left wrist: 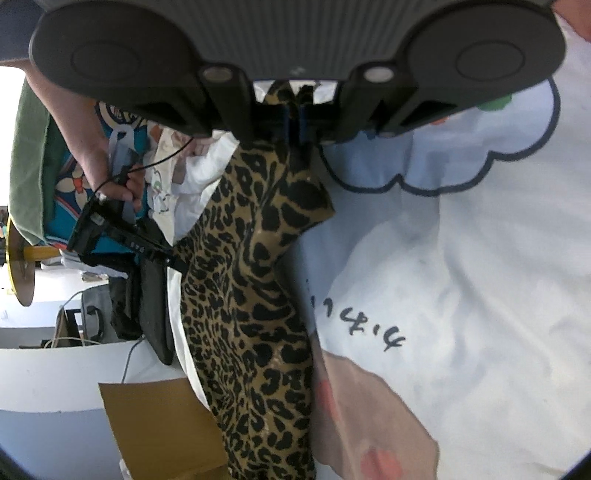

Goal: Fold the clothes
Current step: 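Close both grippers on the leopard skirt edge, then lift the gripped edge with both grippers and fold it over the skirt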

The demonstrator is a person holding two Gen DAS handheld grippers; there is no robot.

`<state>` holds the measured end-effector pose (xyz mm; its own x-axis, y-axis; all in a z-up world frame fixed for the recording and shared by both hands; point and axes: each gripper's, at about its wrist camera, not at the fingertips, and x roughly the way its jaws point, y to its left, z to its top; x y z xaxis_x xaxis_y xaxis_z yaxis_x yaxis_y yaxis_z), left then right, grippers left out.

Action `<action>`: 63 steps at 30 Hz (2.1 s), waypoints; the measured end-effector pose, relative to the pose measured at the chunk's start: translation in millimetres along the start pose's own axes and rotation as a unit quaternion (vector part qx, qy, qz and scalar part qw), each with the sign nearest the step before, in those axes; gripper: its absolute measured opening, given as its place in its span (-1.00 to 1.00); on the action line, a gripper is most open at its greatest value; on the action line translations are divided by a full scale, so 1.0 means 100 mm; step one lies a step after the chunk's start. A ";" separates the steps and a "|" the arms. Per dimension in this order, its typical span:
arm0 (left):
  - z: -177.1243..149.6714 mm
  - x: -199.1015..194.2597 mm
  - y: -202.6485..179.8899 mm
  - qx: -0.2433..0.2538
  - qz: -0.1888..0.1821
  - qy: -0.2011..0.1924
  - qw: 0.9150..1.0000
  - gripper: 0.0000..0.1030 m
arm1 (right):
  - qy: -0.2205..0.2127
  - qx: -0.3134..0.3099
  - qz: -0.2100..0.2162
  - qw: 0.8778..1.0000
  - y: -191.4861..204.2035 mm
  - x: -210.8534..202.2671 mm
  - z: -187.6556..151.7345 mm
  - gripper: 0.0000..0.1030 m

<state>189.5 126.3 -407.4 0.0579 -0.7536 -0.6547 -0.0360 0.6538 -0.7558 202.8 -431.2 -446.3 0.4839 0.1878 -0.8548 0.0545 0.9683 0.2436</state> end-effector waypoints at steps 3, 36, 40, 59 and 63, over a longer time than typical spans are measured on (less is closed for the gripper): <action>0.01 -0.03 0.01 0.001 0.004 -0.004 1.000 -0.91 | 0.014 -0.015 0.005 1.000 0.03 0.05 -0.02 -0.27; 0.02 -0.89 0.07 -0.020 0.079 -0.077 0.994 -0.93 | 0.047 0.066 0.123 0.989 0.14 -0.21 -0.21 -0.94; 0.04 -0.68 0.15 -0.015 0.099 -0.058 0.993 -0.93 | 0.052 0.059 0.133 0.988 0.05 -0.03 -0.20 -0.86; -0.06 -0.69 0.26 -0.018 0.092 -0.051 0.994 -0.93 | 0.083 0.049 0.195 0.976 -0.05 0.24 -0.18 -0.86; -0.09 -0.77 0.17 -0.014 0.086 -0.048 0.995 -0.93 | 0.098 0.047 0.198 0.974 -0.02 0.18 -0.18 -0.97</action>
<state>175.5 194.9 -369.6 0.1429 -0.6207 -0.7709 -0.0805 0.7691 -0.6341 195.9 -426.5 -470.1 0.3081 0.5797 -0.7543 -0.0182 0.7963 0.6046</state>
